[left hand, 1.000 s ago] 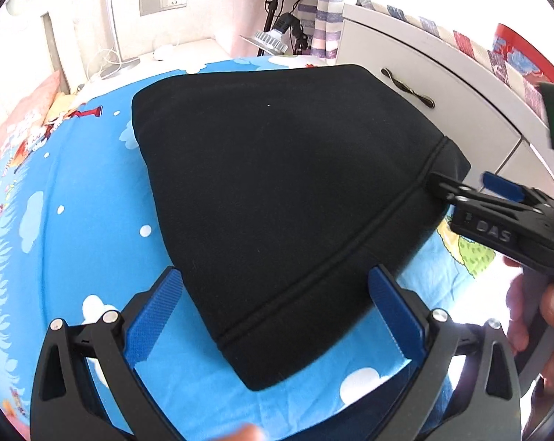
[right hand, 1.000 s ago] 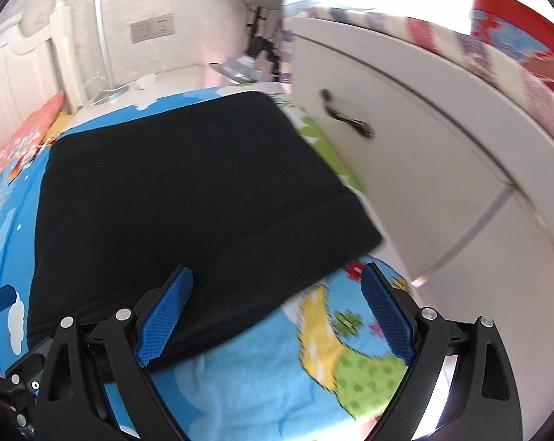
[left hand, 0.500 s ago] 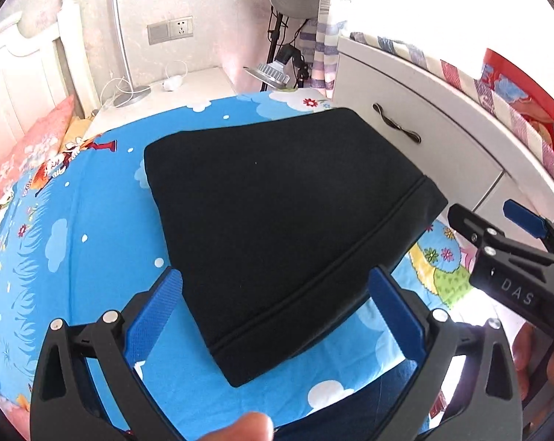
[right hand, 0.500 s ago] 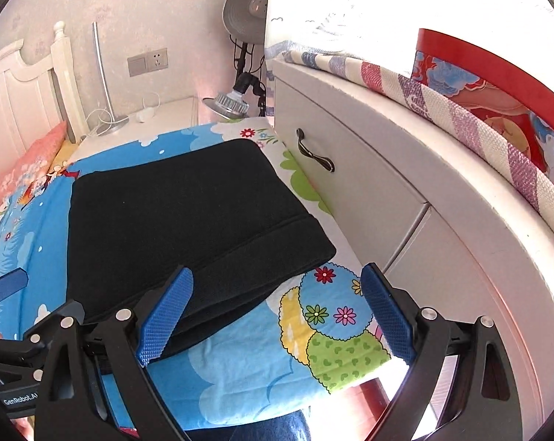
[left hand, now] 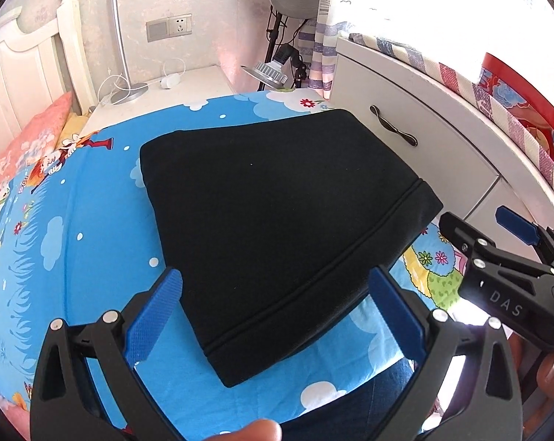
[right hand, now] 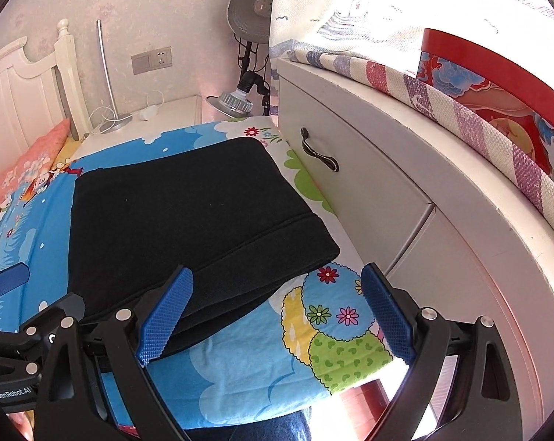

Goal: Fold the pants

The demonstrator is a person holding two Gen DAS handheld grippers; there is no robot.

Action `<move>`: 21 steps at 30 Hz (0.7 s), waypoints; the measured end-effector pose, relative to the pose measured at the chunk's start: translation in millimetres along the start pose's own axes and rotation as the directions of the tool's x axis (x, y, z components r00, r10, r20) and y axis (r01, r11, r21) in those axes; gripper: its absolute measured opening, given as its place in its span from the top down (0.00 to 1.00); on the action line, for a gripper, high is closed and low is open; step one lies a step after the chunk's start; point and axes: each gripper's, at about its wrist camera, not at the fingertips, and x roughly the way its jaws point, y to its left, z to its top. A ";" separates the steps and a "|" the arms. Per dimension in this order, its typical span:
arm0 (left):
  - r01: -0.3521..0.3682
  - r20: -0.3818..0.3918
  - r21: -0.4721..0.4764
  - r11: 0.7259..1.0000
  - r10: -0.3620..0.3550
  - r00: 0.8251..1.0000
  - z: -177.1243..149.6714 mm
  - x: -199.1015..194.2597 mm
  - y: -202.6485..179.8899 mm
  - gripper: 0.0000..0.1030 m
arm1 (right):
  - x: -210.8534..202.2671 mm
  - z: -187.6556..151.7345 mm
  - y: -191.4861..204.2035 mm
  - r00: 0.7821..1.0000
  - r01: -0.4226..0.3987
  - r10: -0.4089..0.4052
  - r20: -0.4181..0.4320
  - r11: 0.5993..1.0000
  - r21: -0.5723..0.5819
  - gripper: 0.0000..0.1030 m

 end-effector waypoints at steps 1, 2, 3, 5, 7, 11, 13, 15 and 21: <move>0.000 0.000 -0.001 1.000 0.000 1.000 0.1 0.0 0.0 0.02 | -0.2 0.0 0.0 1.000 -0.001 0.001 0.001 1.000 0.000 0.14; 0.001 0.000 0.000 1.000 -0.001 1.000 0.0 0.0 -0.2 0.02 | -0.2 0.0 -0.1 1.000 -0.002 0.002 0.001 1.000 0.000 0.14; 0.001 0.000 0.001 1.000 -0.001 1.000 0.1 -0.2 -0.3 0.02 | -0.5 0.0 -0.3 1.000 -0.002 0.002 0.002 1.000 0.001 0.14; 0.001 0.002 0.001 1.000 -0.001 1.000 0.1 -0.2 -0.1 0.02 | -1.0 0.1 -0.6 1.000 -0.003 0.003 0.003 1.000 0.002 0.14; 0.001 0.004 0.003 1.000 -0.001 1.000 -0.2 -0.5 -0.8 0.02 | -1.0 0.4 -0.8 1.000 -0.004 0.004 0.003 1.000 0.002 0.14; 0.002 0.002 0.002 1.000 -0.002 1.000 0.0 0.2 -2.2 0.02 | -1.1 0.6 -1.2 1.000 -0.005 0.005 0.003 1.000 0.004 0.14; 0.004 0.001 0.001 1.000 -0.004 1.000 0.4 0.4 -1.8 0.02 | -0.7 0.6 -1.5 1.000 -0.006 0.006 0.002 1.000 0.005 0.14; 0.004 0.001 0.002 1.000 -0.004 1.000 0.0 0.6 -2.1 0.02 | -0.7 0.3 -1.3 1.000 -0.006 0.006 0.002 1.000 0.004 0.14; 0.004 0.001 0.001 1.000 -0.004 1.000 0.0 0.6 -1.8 0.02 | -0.4 -0.2 -1.4 1.000 -0.007 0.007 0.002 1.000 0.004 0.14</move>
